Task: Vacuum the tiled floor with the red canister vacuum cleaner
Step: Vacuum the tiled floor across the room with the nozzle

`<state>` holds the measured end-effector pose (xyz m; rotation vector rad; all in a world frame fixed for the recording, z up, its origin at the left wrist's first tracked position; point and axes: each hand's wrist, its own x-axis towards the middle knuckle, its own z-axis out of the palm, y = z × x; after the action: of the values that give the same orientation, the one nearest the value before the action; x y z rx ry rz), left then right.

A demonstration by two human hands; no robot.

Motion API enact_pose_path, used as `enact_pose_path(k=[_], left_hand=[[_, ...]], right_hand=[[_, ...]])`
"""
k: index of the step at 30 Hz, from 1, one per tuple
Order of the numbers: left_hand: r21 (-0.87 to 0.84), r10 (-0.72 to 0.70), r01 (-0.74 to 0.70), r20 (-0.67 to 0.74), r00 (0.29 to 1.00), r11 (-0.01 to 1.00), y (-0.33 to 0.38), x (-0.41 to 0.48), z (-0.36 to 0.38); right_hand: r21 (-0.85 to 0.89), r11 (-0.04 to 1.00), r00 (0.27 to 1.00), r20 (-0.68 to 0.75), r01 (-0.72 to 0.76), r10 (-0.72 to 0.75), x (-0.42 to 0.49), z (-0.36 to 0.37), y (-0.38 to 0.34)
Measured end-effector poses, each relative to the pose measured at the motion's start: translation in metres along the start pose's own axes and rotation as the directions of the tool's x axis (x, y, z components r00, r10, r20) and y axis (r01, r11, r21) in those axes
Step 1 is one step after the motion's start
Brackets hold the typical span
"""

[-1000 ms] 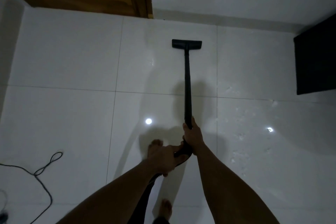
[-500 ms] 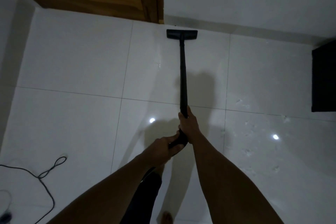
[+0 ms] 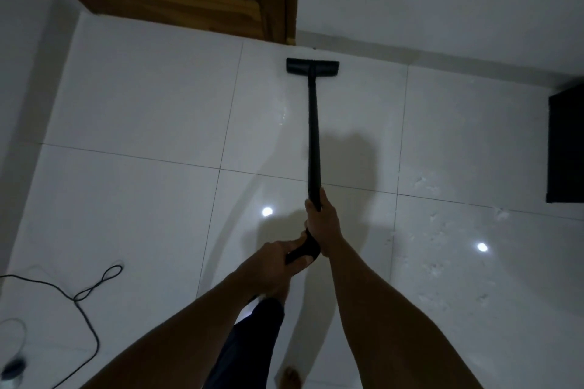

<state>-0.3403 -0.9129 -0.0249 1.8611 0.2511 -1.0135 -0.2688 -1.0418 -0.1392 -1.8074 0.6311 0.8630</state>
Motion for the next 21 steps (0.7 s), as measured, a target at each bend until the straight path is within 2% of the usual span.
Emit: enact_pose_path(k=[2,6,11,16,21], left_hand=[[0.024,0.009,-0.009,0.006,1.0,1.0,-0.005,-0.01,0.008],[-0.054,-0.012,0.008,-0.073,0.997,0.999,-0.001,-0.009,0.005],[-0.018,0.013,-0.016,-0.129,0.992,1.0,-0.001,-0.007,-0.02],[0.02,0.008,-0.006,-0.1,0.995,1.0,-0.012,-0.041,-0.004],[0.053,0.019,-0.015,-0.067,0.998,0.998,-0.03,-0.096,0.055]], right_hand=[[-0.021,1.0,1.0,0.019,-0.013,0.014,-0.008,0.005,0.007],[-0.08,0.997,1.0,-0.005,0.006,-0.006,0.006,0.014,-0.005],[-0.007,0.999,0.998,-0.044,0.045,-0.046,0.019,0.028,-0.025],[-0.028,0.995,0.993,-0.07,0.095,-0.096,-0.026,0.03,-0.007],[-0.045,0.992,0.99,-0.065,0.12,-0.123,-0.094,0.015,0.045]])
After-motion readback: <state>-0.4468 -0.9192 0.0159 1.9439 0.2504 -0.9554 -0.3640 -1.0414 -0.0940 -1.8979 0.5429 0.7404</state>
